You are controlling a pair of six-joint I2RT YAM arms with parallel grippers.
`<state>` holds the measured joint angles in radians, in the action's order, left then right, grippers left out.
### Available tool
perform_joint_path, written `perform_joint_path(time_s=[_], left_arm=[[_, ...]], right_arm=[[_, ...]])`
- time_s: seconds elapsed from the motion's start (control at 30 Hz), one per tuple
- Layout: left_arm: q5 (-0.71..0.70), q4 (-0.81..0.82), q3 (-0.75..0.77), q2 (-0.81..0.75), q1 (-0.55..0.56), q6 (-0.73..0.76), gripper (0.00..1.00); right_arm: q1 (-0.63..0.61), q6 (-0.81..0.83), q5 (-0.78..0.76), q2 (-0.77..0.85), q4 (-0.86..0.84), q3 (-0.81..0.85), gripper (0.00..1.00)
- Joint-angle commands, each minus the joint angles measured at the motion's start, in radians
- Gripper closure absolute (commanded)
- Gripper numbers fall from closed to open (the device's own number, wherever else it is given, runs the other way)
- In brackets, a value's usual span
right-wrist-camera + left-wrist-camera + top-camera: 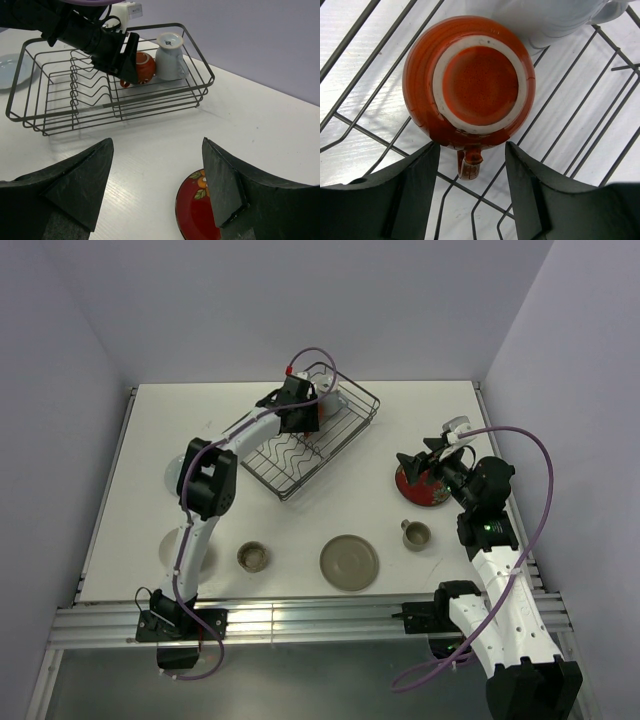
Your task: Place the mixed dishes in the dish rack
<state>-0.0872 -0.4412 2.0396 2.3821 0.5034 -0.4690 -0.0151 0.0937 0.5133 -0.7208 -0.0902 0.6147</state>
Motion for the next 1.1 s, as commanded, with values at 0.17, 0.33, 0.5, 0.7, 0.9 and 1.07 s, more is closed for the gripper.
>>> perform_joint_path(time_s=[0.17, 0.33, 0.5, 0.7, 0.9, 1.07], left_arm=[[0.012, 0.036, -0.028, -0.132, -0.017, -0.002, 0.37], [0.032, 0.053, -0.056, -0.187, -0.017, 0.001, 0.36], [0.069, 0.074, -0.096, -0.253, -0.016, 0.016, 0.35], [0.138, 0.133, -0.220, -0.395, -0.016, 0.058, 0.34], [0.168, 0.274, -0.510, -0.703, -0.017, 0.095, 0.31], [0.109, 0.317, -0.771, -0.940, -0.019, 0.112, 0.23]], right_arm=[[0.006, -0.008, 0.016, 0.014, -0.048, -0.007, 0.21], [0.007, 0.003, 0.031, 0.011, -0.036, -0.003, 0.21], [0.007, 0.049, 0.079, 0.001, 0.013, 0.014, 0.21], [0.006, 0.136, 0.168, -0.031, 0.139, 0.055, 0.20], [0.006, 0.359, 0.266, -0.155, 0.447, 0.200, 0.19], [0.006, 0.687, 0.281, -0.333, 0.886, 0.380, 0.19]])
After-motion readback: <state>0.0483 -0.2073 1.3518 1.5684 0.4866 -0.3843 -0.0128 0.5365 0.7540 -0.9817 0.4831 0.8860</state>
